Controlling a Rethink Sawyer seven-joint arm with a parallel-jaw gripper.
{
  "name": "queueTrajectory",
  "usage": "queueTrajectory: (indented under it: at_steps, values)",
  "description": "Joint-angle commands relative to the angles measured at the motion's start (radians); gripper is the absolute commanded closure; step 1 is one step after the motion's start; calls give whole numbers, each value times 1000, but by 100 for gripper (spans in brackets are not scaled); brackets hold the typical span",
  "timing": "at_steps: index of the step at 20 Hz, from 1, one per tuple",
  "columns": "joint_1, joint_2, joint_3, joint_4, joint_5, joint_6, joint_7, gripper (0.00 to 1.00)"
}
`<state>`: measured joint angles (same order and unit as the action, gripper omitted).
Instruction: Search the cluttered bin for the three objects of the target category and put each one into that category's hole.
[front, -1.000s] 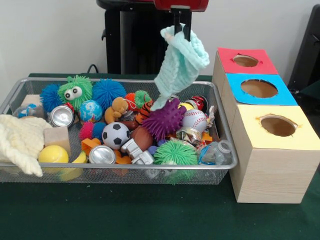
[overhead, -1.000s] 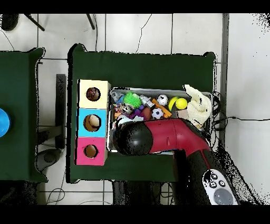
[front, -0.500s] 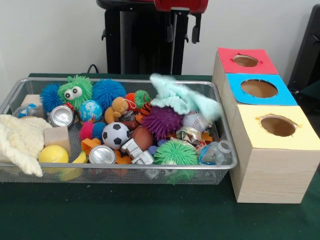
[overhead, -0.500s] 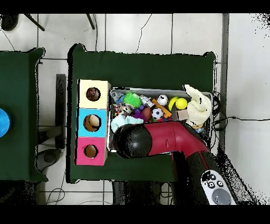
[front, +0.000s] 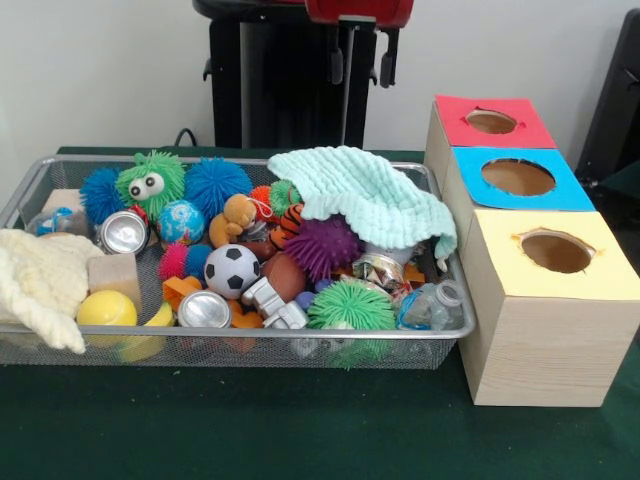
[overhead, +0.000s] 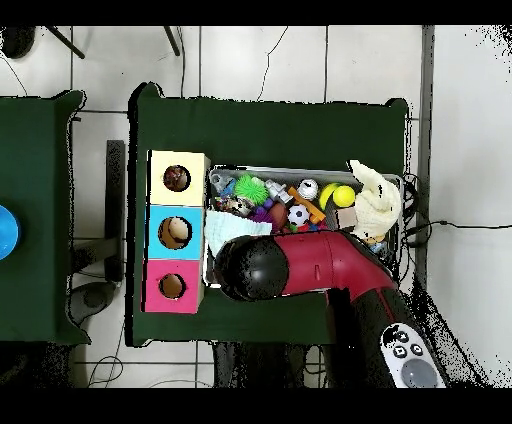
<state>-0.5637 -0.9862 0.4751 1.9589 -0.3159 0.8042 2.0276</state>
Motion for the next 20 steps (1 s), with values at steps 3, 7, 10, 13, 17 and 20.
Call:
queueTrajectory:
  at_steps: [3,7,10,13,17,20]
  values:
    - [-57,115,-39,-9,-82,-52,-53,0]
    - [-86,163,-52,-56,-141,-64,-87,0]
    - [-112,200,-43,-91,-176,-66,-115,0]
    - [-133,225,-32,-118,-210,-71,-123,0]
    - [-169,259,-11,-132,-247,-88,-136,0]
    - [-196,280,3,-142,-274,-97,-148,0]
